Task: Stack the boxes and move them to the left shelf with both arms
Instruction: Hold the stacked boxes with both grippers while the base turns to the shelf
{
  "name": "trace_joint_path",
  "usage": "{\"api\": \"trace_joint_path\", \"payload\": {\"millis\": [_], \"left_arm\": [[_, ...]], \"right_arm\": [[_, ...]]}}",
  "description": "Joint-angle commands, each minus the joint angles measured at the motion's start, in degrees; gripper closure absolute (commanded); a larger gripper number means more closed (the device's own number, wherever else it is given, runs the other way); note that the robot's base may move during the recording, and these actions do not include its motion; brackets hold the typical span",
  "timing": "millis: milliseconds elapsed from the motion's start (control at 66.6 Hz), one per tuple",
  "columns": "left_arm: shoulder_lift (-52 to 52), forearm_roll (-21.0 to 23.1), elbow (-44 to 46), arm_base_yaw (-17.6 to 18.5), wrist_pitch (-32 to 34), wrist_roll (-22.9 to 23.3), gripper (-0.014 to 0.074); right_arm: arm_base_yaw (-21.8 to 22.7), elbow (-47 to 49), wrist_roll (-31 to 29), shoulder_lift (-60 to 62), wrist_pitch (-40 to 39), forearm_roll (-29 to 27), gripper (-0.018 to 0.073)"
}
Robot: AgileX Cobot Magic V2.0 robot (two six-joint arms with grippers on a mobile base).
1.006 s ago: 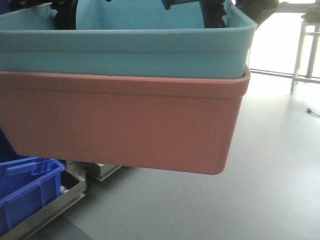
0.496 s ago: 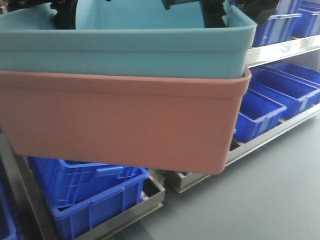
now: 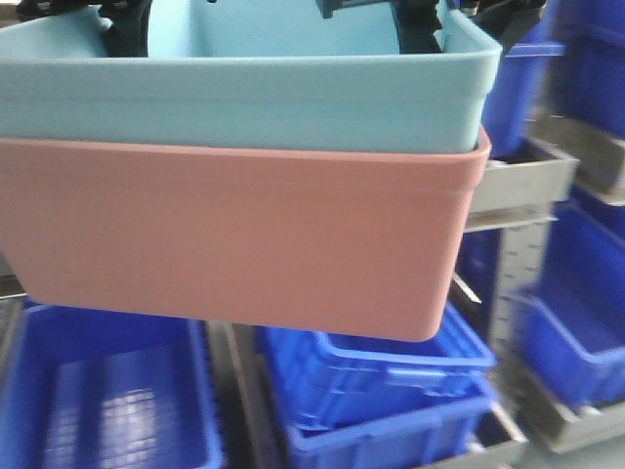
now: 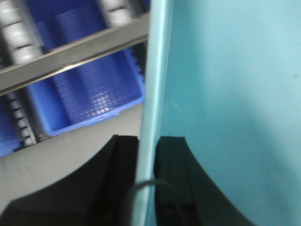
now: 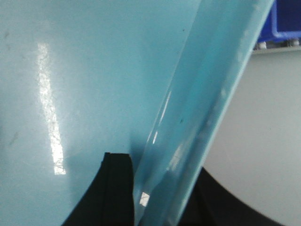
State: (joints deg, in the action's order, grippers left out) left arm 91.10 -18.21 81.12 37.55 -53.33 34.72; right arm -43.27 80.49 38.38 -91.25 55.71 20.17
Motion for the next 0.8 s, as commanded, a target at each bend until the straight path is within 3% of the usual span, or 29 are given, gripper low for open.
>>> {"api": "trace_joint_path", "payload": {"millis": [0, 781], "left_arm": [[-2.95, 6.95, 2.43, 3.31, 11.47, 0.69, 0.0599], [-2.95, 6.95, 2.43, 3.31, 11.47, 0.69, 0.0599]], "right_arm": [[-1.27, 3.34, 1.03, 2.18, -15.6, -3.07, 0.0504], [-1.27, 3.34, 1.03, 2.18, -15.55, -3.07, 0.0504]]}}
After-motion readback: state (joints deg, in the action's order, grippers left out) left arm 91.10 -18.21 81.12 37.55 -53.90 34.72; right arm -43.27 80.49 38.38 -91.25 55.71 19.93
